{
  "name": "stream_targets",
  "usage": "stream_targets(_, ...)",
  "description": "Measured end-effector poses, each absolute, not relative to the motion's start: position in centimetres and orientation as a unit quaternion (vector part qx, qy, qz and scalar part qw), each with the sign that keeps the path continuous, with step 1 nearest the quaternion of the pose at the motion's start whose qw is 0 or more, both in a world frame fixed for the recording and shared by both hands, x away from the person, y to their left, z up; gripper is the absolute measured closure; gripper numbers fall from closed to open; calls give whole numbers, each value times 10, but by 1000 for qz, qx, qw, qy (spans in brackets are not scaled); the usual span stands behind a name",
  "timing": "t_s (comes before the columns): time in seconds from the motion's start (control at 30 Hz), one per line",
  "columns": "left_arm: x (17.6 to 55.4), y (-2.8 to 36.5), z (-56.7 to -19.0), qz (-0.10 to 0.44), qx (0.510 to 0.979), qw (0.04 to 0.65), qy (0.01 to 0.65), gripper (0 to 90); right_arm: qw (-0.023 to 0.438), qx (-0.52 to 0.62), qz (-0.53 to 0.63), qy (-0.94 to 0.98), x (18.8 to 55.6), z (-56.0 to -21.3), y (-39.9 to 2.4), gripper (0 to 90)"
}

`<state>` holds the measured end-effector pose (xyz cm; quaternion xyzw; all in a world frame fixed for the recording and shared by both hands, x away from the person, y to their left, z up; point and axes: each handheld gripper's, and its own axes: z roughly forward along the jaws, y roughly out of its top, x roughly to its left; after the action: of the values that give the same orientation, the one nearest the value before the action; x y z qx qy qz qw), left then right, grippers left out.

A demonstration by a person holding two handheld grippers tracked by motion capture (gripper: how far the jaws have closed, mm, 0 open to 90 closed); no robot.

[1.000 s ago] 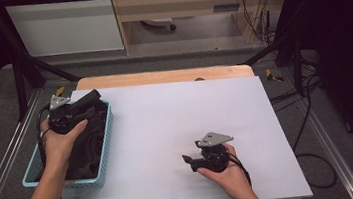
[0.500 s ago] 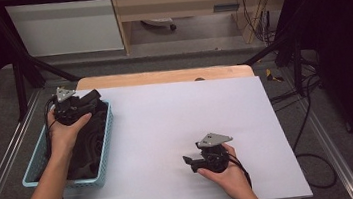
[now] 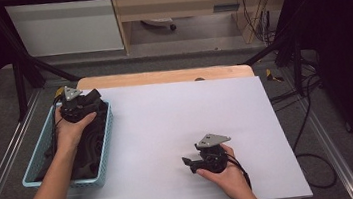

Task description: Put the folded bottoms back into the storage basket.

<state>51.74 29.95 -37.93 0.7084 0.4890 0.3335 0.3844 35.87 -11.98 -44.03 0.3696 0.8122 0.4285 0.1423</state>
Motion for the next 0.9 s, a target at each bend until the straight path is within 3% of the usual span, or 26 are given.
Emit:
stream_targets(0.23,520,298,-383,337,709,370,497,523,142,370,430,811,359,-440,-121,314)
stream_targets(0.57,515,305,-386,329,696,373,518,843,143,373,430,810,359,-441,-122,314)
stream_targets(0.9,504,306,-393,291,711,385,512,864,143,372,432,809,360,-441,-122,314)
